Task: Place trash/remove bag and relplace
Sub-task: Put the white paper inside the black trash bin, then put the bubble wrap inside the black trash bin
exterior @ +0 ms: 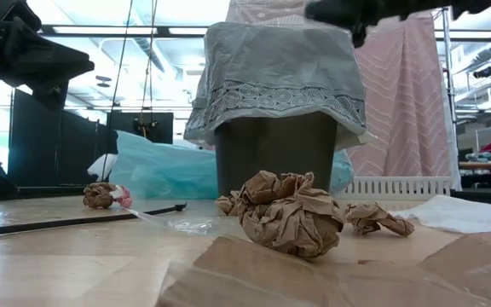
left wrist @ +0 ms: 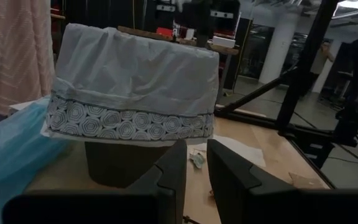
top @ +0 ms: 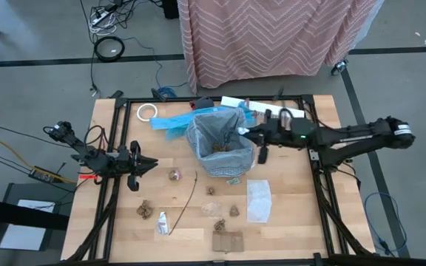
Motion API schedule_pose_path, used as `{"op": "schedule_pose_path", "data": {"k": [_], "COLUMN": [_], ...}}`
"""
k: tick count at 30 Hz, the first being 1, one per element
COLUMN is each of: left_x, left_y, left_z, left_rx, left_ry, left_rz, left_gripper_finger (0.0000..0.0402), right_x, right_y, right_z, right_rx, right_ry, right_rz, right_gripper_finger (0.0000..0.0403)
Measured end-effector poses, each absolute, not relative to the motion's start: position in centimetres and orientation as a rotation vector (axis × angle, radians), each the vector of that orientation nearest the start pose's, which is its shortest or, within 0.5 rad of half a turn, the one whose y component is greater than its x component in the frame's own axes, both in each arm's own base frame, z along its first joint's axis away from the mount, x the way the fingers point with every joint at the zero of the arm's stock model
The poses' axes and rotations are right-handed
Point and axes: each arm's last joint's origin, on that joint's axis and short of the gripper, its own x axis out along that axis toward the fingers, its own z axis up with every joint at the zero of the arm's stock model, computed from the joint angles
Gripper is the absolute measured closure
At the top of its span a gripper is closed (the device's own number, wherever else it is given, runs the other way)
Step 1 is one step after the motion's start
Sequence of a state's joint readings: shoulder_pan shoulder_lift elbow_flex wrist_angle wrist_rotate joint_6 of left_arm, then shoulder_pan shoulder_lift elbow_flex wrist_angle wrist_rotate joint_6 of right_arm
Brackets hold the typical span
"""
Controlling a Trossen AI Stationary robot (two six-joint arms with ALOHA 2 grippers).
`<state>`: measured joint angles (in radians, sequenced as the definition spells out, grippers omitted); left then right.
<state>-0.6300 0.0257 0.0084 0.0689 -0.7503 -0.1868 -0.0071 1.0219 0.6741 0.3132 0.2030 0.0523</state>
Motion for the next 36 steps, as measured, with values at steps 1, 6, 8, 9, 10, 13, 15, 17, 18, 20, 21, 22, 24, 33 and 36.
{"op": "schedule_pose_path", "data": {"k": [1, 6, 8, 9, 10, 13, 15, 17, 18, 20, 21, 22, 24, 33, 36], "left_x": [8.5, 8.5, 8.5, 8.5, 8.5, 8.5, 8.5, 8.5, 8.5, 8.5, 8.5, 8.5, 8.5, 8.5, 8.5], "left_y": [-3.8, -3.8, -3.8, -3.8, -3.8, -3.8, -3.8, -3.8, -3.8, -3.8, -3.8, -3.8, -3.8, -3.8, -3.8], "left_z": [17.1, 17.0, 17.0, 17.0, 17.0, 17.0, 17.0, 17.0, 17.0, 17.0, 17.0, 17.0, 17.0, 17.0, 17.0], "left_rx": [-0.219, -0.219, -0.219, -0.218, -0.219, -0.219, -0.219, -0.218, -0.219, -0.218, -0.218, -0.218, -0.218, -0.215, -0.215], "left_ry": [-0.051, -0.050, -0.050, -0.050, -0.050, -0.050, -0.050, -0.049, -0.050, -0.049, -0.049, -0.049, -0.049, -0.048, -0.047], "left_rz": [0.117, 0.116, 0.117, 0.117, 0.117, 0.116, 0.116, 0.117, 0.116, 0.116, 0.116, 0.116, 0.116, 0.115, 0.115], "left_gripper_finger": [0.0329, 0.0329, 0.0329, 0.0329, 0.0329, 0.0329, 0.0329, 0.0329, 0.0329, 0.0329, 0.0329, 0.0329, 0.0329, 0.0329, 0.0329], "right_x": [23.4, 25.3, 25.9, 26.2, 26.4, 27.1, 27.4, 27.5, 27.5, 27.5, 27.3, 27.1, 26.4, 19.3, 17.1], "right_y": [-1.0, -1.8, -2.1, -2.1, -2.2, -2.4, -2.4, -2.5, -2.5, -2.4, -2.4, -2.3, -1.8, 2.6, 3.8], "right_z": [29.5, 29.5, 29.4, 29.5, 29.6, 29.5, 29.4, 29.6, 29.7, 29.8, 30.0, 30.3, 31.3, 34.2, 33.0], "right_rx": [0.047, 0.011, -0.004, -0.008, -0.009, -0.033, -0.046, -0.055, -0.059, -0.063, -0.062, -0.060, -0.058, 0.015, 0.137], "right_ry": [0.051, 0.079, 0.093, 0.094, 0.092, 0.108, 0.119, 0.115, 0.109, 0.109, 0.101, 0.089, 0.051, 0.094, 0.252], "right_rz": [-0.210, -0.241, -0.255, -0.258, -0.261, -0.264, -0.264, -0.280, -0.287, -0.287, -0.285, -0.281, -0.250, -0.116, -0.119], "right_gripper_finger": [0.0397, 0.0371, 0.0348, 0.0336, 0.0324, 0.0281, 0.0252, 0.0220, 0.0205, 0.0176, 0.0162, 0.0150, 0.0131, 0.0131, 0.0138]}}
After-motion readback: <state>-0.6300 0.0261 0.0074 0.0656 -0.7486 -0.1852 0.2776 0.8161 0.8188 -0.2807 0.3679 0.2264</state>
